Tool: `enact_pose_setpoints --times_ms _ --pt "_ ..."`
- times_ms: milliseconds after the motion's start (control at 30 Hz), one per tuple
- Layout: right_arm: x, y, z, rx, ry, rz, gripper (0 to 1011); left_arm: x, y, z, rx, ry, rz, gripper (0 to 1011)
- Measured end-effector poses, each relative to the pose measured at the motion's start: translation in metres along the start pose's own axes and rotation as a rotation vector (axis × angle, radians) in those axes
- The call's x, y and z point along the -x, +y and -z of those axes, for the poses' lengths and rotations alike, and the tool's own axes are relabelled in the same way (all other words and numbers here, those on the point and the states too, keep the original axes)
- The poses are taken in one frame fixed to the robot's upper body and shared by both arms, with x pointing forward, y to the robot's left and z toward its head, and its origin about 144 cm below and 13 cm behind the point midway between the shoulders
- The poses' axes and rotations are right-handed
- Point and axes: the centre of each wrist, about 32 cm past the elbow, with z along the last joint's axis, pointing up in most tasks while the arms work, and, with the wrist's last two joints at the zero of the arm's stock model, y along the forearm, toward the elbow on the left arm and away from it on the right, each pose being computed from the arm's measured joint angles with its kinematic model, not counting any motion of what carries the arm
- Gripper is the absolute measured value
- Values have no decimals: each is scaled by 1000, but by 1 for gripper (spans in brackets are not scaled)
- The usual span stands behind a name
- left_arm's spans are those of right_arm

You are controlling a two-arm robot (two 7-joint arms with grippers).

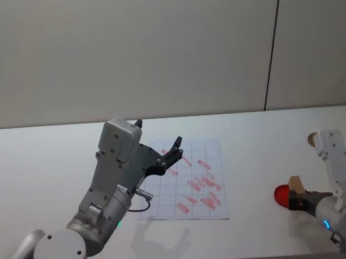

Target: Use the one hand to pick up the stamp and affix it onto the A4 paper.

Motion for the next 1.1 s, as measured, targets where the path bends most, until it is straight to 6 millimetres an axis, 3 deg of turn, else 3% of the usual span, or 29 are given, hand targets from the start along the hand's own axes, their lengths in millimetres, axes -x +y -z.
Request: enact_pose_setpoints --times_ms 733,1100 --pt "7 23 -9 16 18 14 235 0 0 0 0 0 0 993" --pt "9 29 -10 24 22 22 580 0 0 0 0 0 0 993"
